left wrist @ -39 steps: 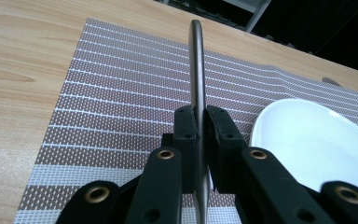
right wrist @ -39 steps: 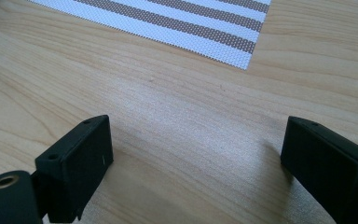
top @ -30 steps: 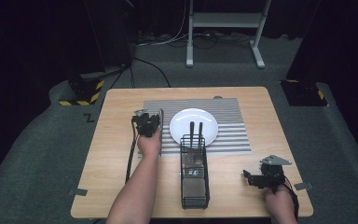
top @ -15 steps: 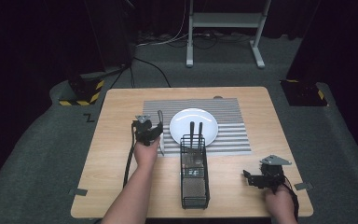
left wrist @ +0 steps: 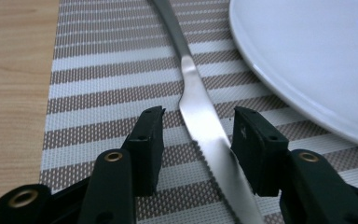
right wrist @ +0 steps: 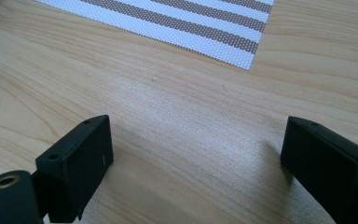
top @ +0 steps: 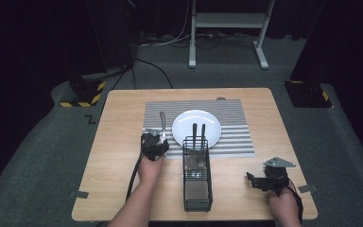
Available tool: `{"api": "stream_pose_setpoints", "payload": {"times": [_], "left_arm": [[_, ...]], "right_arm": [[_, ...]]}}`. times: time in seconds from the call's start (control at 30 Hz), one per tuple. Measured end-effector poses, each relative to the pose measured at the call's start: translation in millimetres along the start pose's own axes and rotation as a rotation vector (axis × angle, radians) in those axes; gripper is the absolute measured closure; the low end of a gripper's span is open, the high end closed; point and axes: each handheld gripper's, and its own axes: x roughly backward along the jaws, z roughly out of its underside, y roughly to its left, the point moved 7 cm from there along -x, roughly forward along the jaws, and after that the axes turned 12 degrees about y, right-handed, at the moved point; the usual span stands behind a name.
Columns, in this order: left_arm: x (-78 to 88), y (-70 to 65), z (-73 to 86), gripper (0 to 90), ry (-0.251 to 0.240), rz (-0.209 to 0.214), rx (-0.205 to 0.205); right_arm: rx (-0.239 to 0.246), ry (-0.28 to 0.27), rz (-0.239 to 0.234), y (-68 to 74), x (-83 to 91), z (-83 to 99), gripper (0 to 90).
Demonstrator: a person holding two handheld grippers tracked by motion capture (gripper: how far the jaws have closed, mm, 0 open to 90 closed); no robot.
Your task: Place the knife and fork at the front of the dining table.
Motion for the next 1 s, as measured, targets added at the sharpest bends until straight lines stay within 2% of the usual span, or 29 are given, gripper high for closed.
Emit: {"api": "stream_pose_setpoints", "payload": {"times": [0.13, 0.2, 0.3, 0.4, 0.5, 0.57, 0.63, 0.73, 0.8, 0.87, 0.93, 1.0], "left_arm": [[-0.8, 4.2, 2.5, 60.1, -0.011, 0.017, 0.019], [-0.4, 3.5, 2.8, 59.6, -0.019, 0.034, 0.021], [6.8, -2.6, 2.2, 47.6, -0.042, 0.058, -0.017], [23.0, -5.4, 5.2, 39.3, -0.091, 0.075, -0.056], [37.4, 1.0, 15.9, 31.9, -0.102, 0.098, -0.066], [46.4, 10.9, 27.3, 31.4, -0.109, 0.100, -0.072], [52.1, 23.9, 40.1, 30.5, -0.100, 0.091, -0.062], [59.6, 45.4, 59.9, 23.6, -0.077, 0.052, -0.070], [62.6, 59.2, 75.9, 14.4, -0.022, 0.023, -0.092], [65.2, 69.3, 85.4, 14.8, -0.008, -0.017, -0.086], [67.7, 78.8, 95.2, 14.6, 0.005, -0.046, -0.082], [69.0, 83.3, 100.8, 14.6, 0.012, -0.054, -0.086]], "right_arm": [[0.001, 0.000, 0.000, -0.1, 0.0, 0.0, 9.0], [0.002, 0.000, 0.000, -0.1, 0.0, 0.0, 9.0], [0.002, 0.000, 0.000, -0.1, 0.0, 0.0, 9.1], [0.002, 0.000, -0.001, 0.0, 0.1, 0.0, 9.1], [0.003, -0.002, -0.003, 0.1, 0.2, 0.0, 9.2], [0.007, -0.002, -0.006, 0.5, 0.3, 0.2, 9.3], [0.010, -0.002, -0.008, 1.4, 0.8, 0.5, 10.5], [0.020, -0.007, 0.001, 2.3, 1.7, 0.8, 11.9], [0.041, -0.017, 0.006, 3.8, 3.3, 1.7, 13.0], [0.058, -0.023, 0.010, 6.4, 5.2, 3.0, 13.1], [0.068, -0.028, 0.034, 7.5, 8.2, 2.8, 13.3], [0.033, -0.055, 0.013, 11.0, 14.6, -1.3, 13.4]]}}
